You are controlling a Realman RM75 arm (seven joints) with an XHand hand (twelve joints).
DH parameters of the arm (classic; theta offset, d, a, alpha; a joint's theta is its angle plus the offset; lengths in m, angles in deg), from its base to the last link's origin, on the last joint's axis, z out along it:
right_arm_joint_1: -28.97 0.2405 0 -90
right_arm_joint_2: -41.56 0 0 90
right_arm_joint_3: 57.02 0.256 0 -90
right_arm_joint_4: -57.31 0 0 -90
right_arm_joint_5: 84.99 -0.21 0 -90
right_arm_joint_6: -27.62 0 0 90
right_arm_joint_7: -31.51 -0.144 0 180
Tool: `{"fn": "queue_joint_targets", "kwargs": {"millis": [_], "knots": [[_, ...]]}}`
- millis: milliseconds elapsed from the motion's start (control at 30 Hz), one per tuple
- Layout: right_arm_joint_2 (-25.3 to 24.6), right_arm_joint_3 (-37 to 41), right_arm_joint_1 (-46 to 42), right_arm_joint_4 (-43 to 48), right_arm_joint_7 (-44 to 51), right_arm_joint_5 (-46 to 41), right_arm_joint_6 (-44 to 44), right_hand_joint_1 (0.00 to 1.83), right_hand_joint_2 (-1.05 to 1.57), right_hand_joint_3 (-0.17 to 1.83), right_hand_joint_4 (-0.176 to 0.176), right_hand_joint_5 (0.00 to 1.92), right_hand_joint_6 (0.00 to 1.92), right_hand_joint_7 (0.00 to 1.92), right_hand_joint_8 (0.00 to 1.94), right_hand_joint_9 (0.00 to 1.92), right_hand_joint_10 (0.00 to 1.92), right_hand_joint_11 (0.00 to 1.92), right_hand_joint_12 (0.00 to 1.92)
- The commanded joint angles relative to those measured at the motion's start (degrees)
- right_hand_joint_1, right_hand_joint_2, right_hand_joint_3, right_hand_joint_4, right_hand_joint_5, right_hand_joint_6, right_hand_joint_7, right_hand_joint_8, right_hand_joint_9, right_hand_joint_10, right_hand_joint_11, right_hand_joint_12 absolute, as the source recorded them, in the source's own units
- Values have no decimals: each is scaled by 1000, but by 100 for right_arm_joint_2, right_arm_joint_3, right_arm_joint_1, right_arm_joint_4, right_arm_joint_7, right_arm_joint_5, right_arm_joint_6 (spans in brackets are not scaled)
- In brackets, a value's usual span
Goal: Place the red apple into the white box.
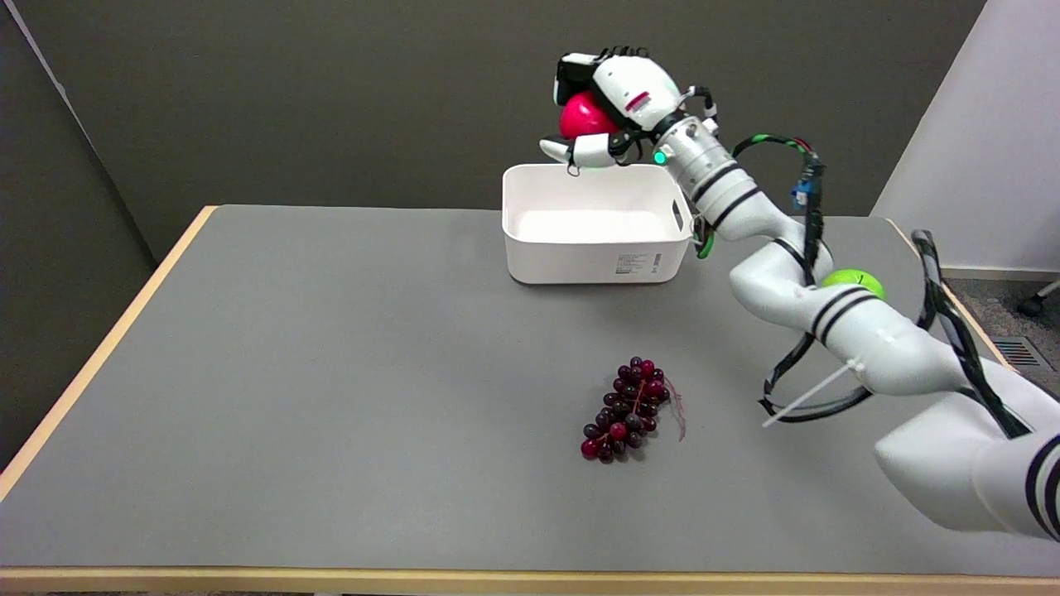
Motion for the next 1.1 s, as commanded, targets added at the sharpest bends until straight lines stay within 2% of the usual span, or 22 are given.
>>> {"fn": "queue_joint_targets", "kwargs": {"millis": [33, 300, 400, 533, 600, 667, 700, 733, 767, 900, 1100], "knots": [[-613, -518, 1338, -2084, 61, 567, 1288, 1342, 933, 602, -131, 669, 1593, 876, 1357, 752, 1502, 587, 1587], [-627, -464, 1397, -2405, 61, 563, 1548, 1335, 945, 602, -110, 665, 1587, 842, 1426, 734, 1531, 581, 1589], [-619, -464, 1352, -2405, 47, 514, 1552, 1337, 926, 655, -100, 644, 1529, 806, 1354, 805, 1715, 571, 1574], [-569, -451, 1202, -2258, -40, 472, 1499, 1335, 996, 519, -107, 621, 1497, 791, 1340, 781, 1712, 584, 1585], [-539, -448, 1116, -2115, -197, 373, 1500, 1119, 1206, 211, -21, 552, 1608, 754, 1449, 819, 1668, 472, 1607], [-487, -448, 1034, -1941, -506, 223, 1496, 1114, 1209, 211, -21, 541, 1628, 746, 1442, 797, 1652, 401, 1665], [-462, -448, 991, -1837, -609, 203, 1496, 1013, 1078, 434, 40, 478, 1409, 668, 1164, 760, 1546, 371, 1596], [-432, -448, 941, -1699, -672, 199, 1491, 839, 852, 816, 146, 372, 1021, 534, 687, 706, 1368, 347, 1452], [-415, -448, 909, -1611, -682, 199, 1488, 752, 775, 927, 172, 338, 864, 477, 532, 657, 1262, 332, 1406], [-375, -473, 804, -1248, -687, 207, 1488, 414, 651, 958, 163, 248, 554, 277, 336, 348, 780, 219, 1332], [-329, -484, 695, -853, -706, 230, 1457, 257, 608, 1000, 167, 219, 542, 166, 298, 232, 638, 210, 1309]]}}
